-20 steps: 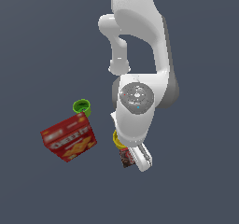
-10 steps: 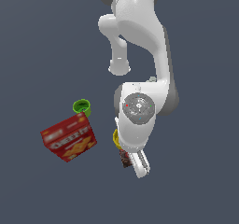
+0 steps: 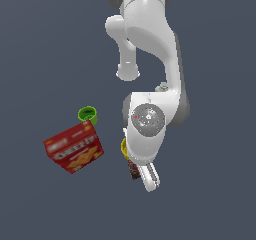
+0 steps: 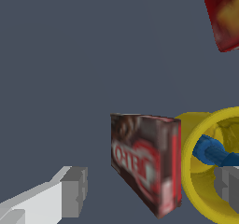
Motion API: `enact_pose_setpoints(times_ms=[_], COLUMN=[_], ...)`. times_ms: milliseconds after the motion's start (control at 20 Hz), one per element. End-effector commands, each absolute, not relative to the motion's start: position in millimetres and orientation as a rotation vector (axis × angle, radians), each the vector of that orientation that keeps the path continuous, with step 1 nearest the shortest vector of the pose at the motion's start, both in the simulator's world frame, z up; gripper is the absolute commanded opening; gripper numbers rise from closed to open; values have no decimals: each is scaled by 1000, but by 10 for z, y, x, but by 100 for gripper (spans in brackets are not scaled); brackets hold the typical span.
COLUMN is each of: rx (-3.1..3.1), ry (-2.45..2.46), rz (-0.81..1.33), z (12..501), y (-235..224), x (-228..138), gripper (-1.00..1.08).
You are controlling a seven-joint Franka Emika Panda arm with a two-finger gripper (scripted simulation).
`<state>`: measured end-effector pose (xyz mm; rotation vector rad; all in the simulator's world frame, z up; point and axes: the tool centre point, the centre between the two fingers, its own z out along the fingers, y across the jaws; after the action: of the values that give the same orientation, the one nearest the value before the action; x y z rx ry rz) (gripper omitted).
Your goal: Pick up a designated object from a clutter of objects.
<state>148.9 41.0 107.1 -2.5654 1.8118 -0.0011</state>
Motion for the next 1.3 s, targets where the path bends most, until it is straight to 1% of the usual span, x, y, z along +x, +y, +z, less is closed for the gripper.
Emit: enact_pose_setpoints(times_ms=[0,250,550,600,1050,1100,1250], rx=[-2565,-2563,-2563,-2563,-2563,-2551,-2551], ry=[1814,1816,1817,1817,1817,1805,1805], rz=[1,0,0,0,0,-29,-29], z=[946,698,662,662,662,791,806], y=[407,409,407,407,407,430,417], x=[1482,1475,1490,1490,1490,1569,1559], gripper=[100,100,100,-100,-100,-100,-100])
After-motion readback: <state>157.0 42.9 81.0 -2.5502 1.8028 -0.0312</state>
